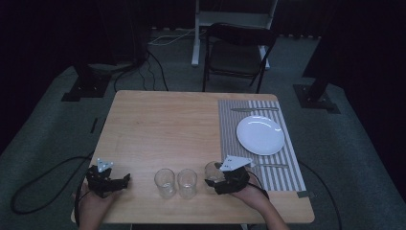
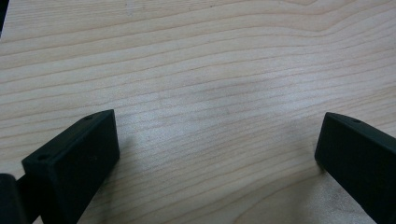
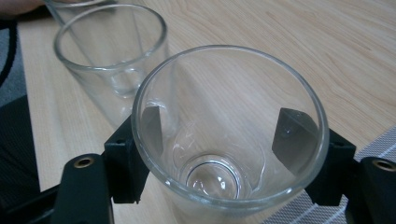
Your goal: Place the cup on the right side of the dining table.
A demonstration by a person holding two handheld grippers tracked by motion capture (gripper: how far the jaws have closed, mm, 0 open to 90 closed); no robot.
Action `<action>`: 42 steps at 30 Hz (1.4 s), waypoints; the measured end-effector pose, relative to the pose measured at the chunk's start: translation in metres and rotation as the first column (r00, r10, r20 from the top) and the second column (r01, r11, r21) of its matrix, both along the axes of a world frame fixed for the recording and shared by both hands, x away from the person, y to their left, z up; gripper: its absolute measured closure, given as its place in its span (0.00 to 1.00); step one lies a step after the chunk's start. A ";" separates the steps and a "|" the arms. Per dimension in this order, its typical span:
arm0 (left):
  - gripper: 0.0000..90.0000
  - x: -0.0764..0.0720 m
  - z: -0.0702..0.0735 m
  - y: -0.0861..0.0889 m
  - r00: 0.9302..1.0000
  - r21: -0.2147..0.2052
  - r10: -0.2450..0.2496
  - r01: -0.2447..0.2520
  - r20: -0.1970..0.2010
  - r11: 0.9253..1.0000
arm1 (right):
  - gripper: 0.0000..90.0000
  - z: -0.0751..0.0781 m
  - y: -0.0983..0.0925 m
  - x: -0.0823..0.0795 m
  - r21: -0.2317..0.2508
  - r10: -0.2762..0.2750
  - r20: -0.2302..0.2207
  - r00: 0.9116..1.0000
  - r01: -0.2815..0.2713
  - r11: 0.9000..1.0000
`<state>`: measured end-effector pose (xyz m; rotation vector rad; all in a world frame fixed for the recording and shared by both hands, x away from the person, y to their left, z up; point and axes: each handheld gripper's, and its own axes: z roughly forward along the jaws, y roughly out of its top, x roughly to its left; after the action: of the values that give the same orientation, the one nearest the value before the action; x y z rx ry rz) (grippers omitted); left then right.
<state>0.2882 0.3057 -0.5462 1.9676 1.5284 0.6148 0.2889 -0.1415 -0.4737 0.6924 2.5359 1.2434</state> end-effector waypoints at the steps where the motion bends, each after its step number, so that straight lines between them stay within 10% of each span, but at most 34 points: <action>1: 0.00 0.000 0.000 0.000 1.000 0.000 0.000 0.000 0.000 1.000 | 0.32 0.001 -0.001 0.001 0.000 -0.009 0.006 1.000 0.009 1.000; 18: 0.00 0.000 0.000 0.000 1.000 0.000 0.000 0.000 0.001 1.000 | 0.32 0.007 -0.009 0.022 -0.006 -0.081 0.015 0.997 0.082 0.997; 42: 0.00 0.000 0.000 0.000 1.000 0.000 0.000 0.000 0.001 1.000 | 0.32 0.018 -0.022 0.075 -0.018 -0.253 0.030 0.967 0.253 0.967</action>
<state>0.2883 0.3058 -0.5463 1.9663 1.5278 0.6159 0.3643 -0.1634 -0.4561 0.9532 2.3451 1.1282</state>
